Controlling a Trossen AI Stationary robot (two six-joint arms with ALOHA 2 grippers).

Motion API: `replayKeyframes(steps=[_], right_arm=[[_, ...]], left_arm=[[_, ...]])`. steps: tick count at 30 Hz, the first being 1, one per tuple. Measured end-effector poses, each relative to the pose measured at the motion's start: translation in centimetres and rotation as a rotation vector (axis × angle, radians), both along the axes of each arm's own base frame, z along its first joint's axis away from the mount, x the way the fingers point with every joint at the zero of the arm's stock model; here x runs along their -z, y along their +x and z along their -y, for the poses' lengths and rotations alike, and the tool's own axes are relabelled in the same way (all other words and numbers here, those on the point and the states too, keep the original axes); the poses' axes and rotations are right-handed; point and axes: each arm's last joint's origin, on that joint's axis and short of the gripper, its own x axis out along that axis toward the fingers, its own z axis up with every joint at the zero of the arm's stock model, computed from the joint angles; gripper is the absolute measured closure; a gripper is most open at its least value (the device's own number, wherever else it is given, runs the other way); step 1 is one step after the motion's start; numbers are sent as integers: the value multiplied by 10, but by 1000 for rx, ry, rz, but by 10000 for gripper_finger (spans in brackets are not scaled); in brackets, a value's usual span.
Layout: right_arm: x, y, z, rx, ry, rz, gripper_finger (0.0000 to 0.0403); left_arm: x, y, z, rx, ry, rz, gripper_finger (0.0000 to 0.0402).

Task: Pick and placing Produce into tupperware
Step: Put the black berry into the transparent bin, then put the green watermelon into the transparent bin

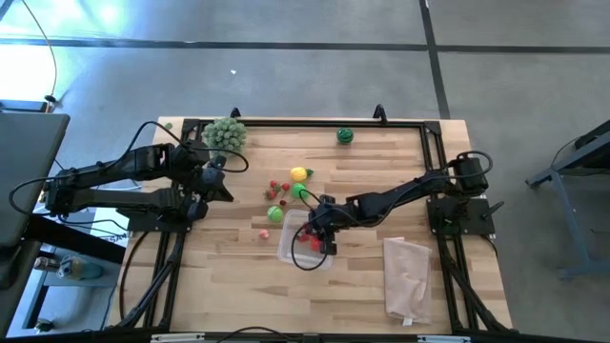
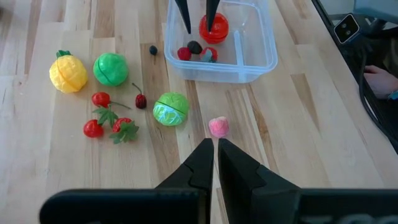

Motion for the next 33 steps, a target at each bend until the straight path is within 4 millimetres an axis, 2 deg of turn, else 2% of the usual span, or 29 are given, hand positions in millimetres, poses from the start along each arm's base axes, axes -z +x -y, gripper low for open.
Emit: replayKeyframes(steps=[5,9,15,20,23,26,30,33], right_arm=[[-2,0,0,-3,-2,7,256],[-14,-2,1,-2,-7,46,258],[-56,-14,7,56,-100,168,258],[-100,-32,20,245,-288,296,258],[-123,-44,39,386,-340,359,258],[-137,-55,71,473,-292,381,258],[-140,-68,126,561,-176,350,258],[-138,-82,169,689,-96,249,258]], left_arm=[[0,0,0,0,0,0,387],[0,0,0,0,0,1,387],[0,0,0,0,0,1,387],[0,0,0,0,0,0,387],[0,0,0,0,0,0,387],[0,0,0,0,0,0,387],[0,0,0,0,0,0,387],[0,0,0,0,0,0,387]])
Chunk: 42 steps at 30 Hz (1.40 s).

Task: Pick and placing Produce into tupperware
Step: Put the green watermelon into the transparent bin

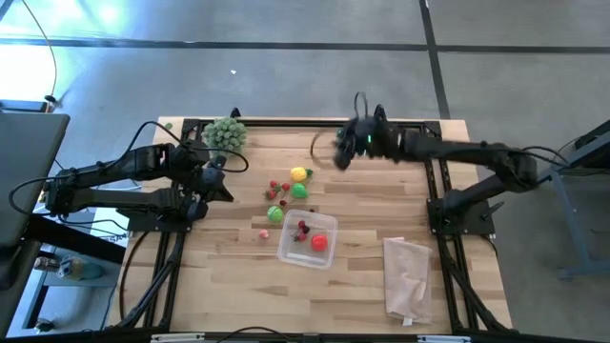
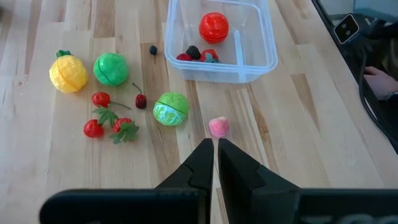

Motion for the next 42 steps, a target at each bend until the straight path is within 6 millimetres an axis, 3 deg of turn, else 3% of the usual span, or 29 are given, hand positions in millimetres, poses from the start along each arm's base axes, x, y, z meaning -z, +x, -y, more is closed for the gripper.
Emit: replayKeyframes(steps=[7,12,18,25,33,42], right_arm=[[2,-8,67,177,153,-116,258],[9,4,100,201,272,-204,258],[35,29,127,226,364,-282,258],[61,37,136,332,487,-342,258],[61,34,138,481,478,-328,258],[63,29,136,525,452,-390,258]], left_arm=[[0,0,0,0,0,0,387],[0,0,0,0,0,0,387],[0,0,0,0,0,0,387],[0,0,0,0,0,0,387],[0,0,0,0,0,0,387],[0,0,0,0,0,0,387]])
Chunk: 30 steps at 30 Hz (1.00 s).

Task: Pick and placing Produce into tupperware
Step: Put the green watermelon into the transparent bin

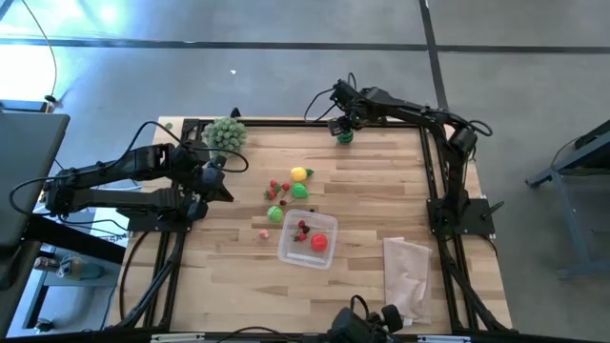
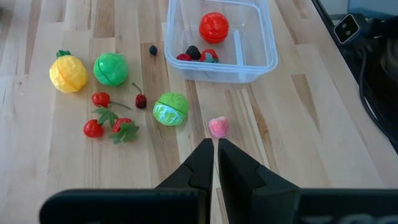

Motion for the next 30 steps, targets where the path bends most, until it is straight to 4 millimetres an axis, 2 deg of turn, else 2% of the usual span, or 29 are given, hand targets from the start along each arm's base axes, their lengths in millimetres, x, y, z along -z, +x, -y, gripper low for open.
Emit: replayKeyframes(steps=[9,14,21,30], right_arm=[[1,1,-2,-12,-3,-7,247],[14,0,-5,-16,14,-24,197],[25,2,-6,-33,33,44,111],[30,6,-8,-17,6,56,51]], left_arm=[[0,0,0,0,0,0,387],[0,0,0,1,0,0,387],[0,0,0,0,0,0,387],[0,0,0,0,0,0,387]])
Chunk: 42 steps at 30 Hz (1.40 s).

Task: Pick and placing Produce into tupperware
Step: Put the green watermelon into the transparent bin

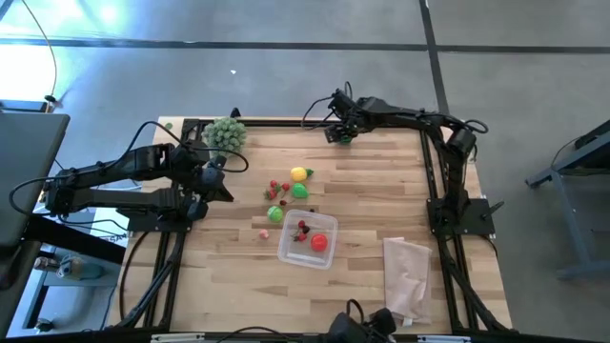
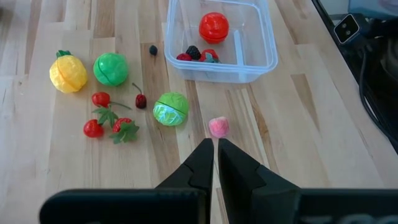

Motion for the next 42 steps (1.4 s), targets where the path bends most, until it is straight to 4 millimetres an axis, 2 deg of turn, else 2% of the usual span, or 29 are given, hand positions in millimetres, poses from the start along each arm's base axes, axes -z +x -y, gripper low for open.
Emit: replayKeyframes(steps=[9,30,42], right_arm=[[14,4,3,-17,4,-36,6],[52,1,24,52,87,-33,3],[52,1,28,125,85,6,4]], left_arm=[[0,0,0,0,0,0,387],[0,0,0,0,0,0,387],[0,0,0,0,0,0,387]])
